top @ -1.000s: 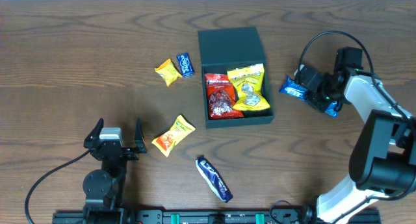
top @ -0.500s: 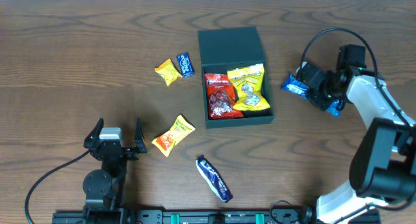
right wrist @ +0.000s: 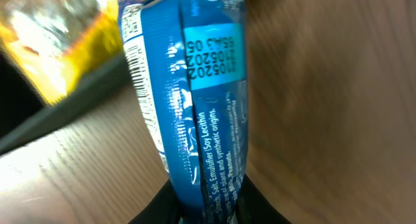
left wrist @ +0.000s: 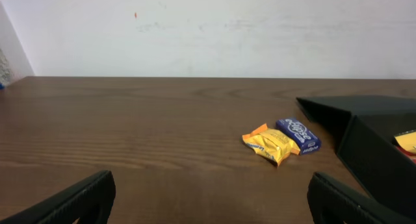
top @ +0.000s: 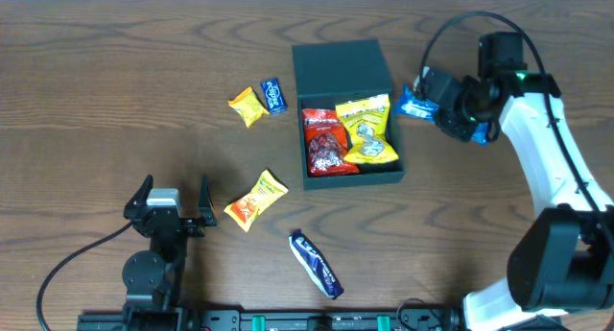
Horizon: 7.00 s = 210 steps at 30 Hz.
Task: Pack container
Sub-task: 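Lift the blue bar and carry it left over the box, then lower the blue bar into the box's back edge and release, then press the blue bar down into the box with the right gripper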
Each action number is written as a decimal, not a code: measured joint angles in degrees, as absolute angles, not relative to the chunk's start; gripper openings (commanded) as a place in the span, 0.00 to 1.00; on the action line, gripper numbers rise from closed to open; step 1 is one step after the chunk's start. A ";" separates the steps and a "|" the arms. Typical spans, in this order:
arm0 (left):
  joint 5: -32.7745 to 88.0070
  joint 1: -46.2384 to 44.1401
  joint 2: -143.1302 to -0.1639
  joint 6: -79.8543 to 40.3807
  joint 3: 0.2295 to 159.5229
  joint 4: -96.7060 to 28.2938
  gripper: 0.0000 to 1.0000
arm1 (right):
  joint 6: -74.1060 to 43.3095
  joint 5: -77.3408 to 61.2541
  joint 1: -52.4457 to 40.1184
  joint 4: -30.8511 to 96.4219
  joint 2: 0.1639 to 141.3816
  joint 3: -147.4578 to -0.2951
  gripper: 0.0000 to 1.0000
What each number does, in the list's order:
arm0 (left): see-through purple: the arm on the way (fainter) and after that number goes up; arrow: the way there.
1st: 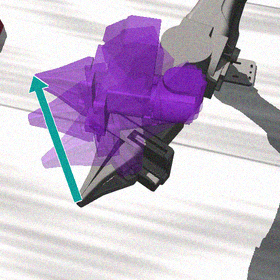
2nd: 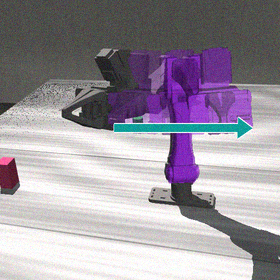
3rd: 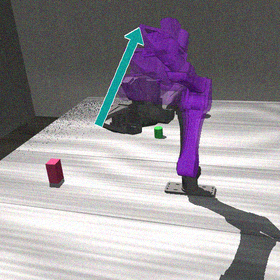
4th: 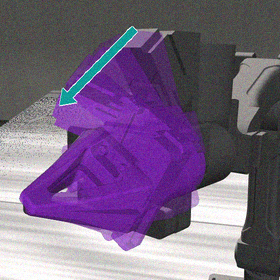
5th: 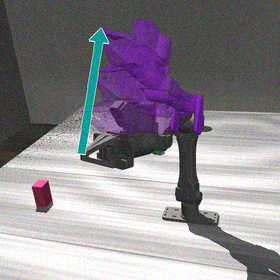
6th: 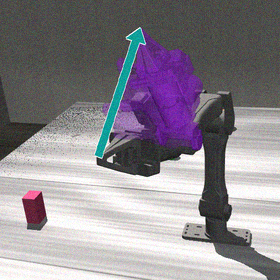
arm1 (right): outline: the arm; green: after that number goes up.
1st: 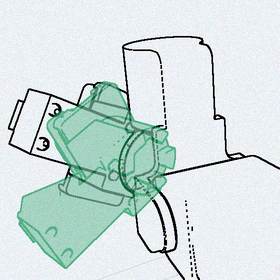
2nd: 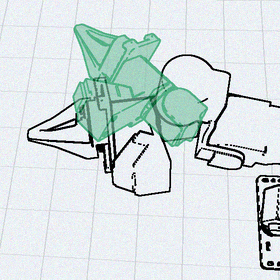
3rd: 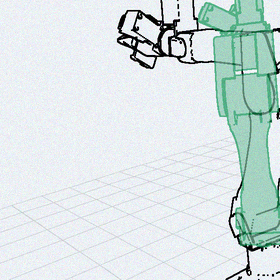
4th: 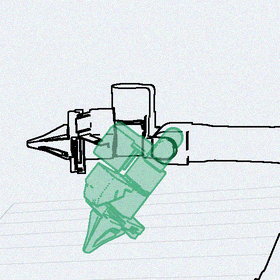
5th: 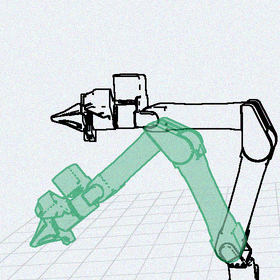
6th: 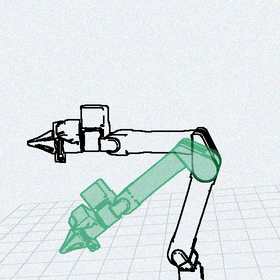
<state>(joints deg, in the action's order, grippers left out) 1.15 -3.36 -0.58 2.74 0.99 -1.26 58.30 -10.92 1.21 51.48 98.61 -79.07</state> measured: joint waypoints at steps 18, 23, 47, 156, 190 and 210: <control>1.13 -3.36 -0.58 2.74 0.99 -1.26 0.95 | 58.15 -11.14 -17.56 56.55 105.86 -92.27 0.24; 1.13 -3.36 -0.58 2.74 0.99 -1.26 0.95 | 58.65 -11.16 -17.93 56.31 111.37 -94.17 0.24; 1.13 -3.36 -0.58 2.74 0.99 -1.23 0.95 | 62.26 -14.22 -20.14 53.28 118.74 -97.56 0.25; 1.13 -3.36 -0.58 2.74 0.99 -1.26 0.95 | 43.92 -6.57 -20.38 44.80 113.78 -92.53 0.77; 1.13 -3.36 -0.58 2.74 0.99 -1.26 0.95 | 41.67 -10.39 -16.29 45.04 110.10 -85.21 0.01; 1.13 -3.36 -0.58 2.76 0.99 -1.26 0.95 | 42.46 -7.68 -16.38 44.27 113.45 -85.10 0.01</control>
